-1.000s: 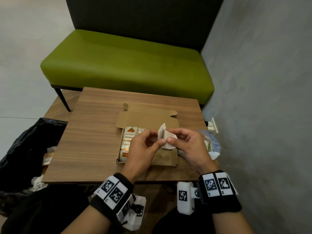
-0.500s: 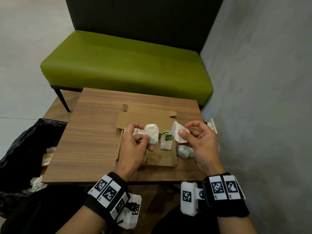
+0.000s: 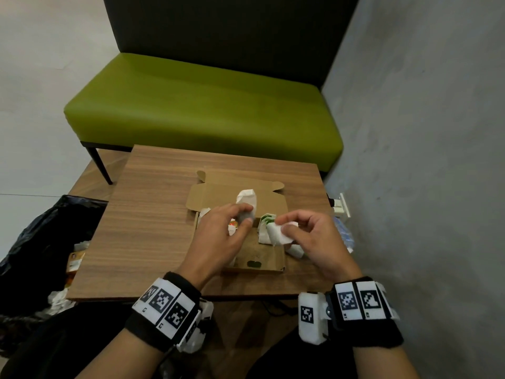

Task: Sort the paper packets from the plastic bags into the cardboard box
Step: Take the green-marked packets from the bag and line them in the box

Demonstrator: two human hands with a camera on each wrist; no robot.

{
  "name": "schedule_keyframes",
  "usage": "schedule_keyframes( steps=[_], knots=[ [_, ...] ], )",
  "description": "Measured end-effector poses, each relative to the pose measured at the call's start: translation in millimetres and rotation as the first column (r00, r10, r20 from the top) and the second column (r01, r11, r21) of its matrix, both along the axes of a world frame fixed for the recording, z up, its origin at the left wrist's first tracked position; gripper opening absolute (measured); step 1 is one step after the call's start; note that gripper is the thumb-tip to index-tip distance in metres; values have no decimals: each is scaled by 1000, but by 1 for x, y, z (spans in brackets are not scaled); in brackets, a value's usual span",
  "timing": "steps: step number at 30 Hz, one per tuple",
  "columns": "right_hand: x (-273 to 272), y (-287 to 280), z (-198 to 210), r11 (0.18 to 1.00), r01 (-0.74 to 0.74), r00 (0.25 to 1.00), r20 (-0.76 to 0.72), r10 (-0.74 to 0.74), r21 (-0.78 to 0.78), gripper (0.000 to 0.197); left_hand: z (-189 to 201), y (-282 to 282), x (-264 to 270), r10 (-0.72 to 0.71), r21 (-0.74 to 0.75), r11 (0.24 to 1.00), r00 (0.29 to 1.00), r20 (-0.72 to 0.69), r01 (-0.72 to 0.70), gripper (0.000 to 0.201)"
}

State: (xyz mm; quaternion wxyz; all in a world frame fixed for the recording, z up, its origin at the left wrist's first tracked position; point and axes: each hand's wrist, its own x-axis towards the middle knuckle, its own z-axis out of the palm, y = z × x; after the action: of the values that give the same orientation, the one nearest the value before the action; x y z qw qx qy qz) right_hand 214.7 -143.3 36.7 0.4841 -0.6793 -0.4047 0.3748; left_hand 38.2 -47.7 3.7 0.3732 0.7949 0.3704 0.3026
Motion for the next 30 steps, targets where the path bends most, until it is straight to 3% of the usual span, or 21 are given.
schedule_keyframes(
  steps=[5,12,16,20,23,26,30],
  knots=[
    [4,3,12,969,-231,971,48,236,-83,35,7,6,2,-255,-39,967,965,-57,253,34],
    [5,10,16,952,-294,934,186,304,-84,54,6,7,2,-321,-164,934,947,3,317,19],
    [0,10,15,968,-251,962,109,251,-9,54,6,12,-2,-274,-208,938,961,40,276,7],
    [0,4,9,984,-169,985,-25,171,48,38,6,14,-7,-146,-257,948,975,169,187,6],
    [1,3,-10,978,-187,977,82,195,-89,36,9,14,-11,-80,-254,956,963,257,147,6],
    [-6,7,-31,924,-255,933,178,313,-285,54,12,13,-12,-44,-266,955,949,313,132,6],
    [-19,17,-51,937,-204,906,307,291,-284,62,16,11,-13,-20,-292,948,941,338,125,8]
  ],
)
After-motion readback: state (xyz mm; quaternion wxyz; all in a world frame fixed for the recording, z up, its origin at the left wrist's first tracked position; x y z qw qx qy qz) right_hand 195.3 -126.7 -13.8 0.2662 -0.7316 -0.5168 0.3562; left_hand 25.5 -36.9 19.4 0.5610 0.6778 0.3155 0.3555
